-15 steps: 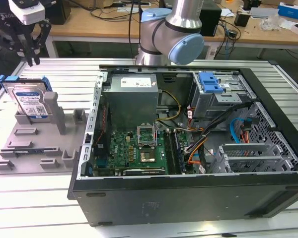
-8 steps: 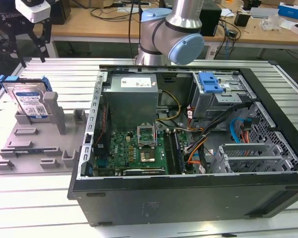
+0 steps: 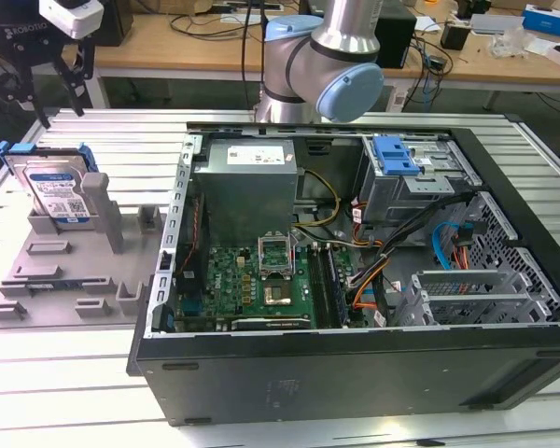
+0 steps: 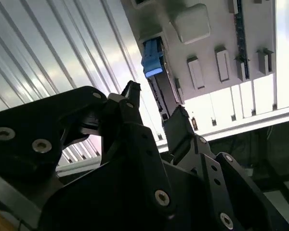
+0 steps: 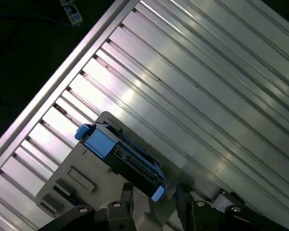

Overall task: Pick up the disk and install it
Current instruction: 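Pick up the disk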

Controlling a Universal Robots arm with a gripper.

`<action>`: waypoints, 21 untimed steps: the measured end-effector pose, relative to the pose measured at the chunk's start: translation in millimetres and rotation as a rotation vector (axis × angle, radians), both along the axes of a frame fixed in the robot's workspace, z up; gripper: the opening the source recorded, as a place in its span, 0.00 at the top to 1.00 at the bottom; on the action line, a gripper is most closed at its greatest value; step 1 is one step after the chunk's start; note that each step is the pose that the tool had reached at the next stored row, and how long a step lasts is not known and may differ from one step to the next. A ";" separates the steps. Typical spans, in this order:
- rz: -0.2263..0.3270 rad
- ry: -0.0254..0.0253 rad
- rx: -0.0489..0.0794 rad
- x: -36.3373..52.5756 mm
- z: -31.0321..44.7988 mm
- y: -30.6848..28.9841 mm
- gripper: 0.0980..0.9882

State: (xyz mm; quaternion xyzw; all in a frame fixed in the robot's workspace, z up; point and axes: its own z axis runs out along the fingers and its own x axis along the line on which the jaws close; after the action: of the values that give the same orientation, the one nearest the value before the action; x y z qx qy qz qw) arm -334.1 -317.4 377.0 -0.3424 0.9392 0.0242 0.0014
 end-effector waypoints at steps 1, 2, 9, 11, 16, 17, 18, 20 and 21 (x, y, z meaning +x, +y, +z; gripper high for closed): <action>0.026 -0.0005 0.000 0.0 0.0 0.0 0.57; 0.047 -0.0013 0.000 0.0 0.0 0.0 0.57; 0.214 -0.0033 -0.005 0.0 -0.1 0.0 0.57; 0.253 -0.0032 -0.007 0.0 -0.2 0.0 0.57; 0.368 -0.0027 -0.013 0.0 -0.3 0.0 0.57; 0.383 -0.0027 -0.014 0.0 -0.4 0.0 0.57; 0.403 -0.0026 -0.015 0.0 -0.4 0.0 0.57; 0.441 -0.0026 -0.017 0.0 -0.6 0.0 0.57; 0.465 -0.0024 -0.019 0.0 -0.8 0.0 0.57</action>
State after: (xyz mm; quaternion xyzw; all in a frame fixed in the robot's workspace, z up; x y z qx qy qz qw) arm -334.2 -317.4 376.2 -0.5497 0.8352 0.0147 -0.0063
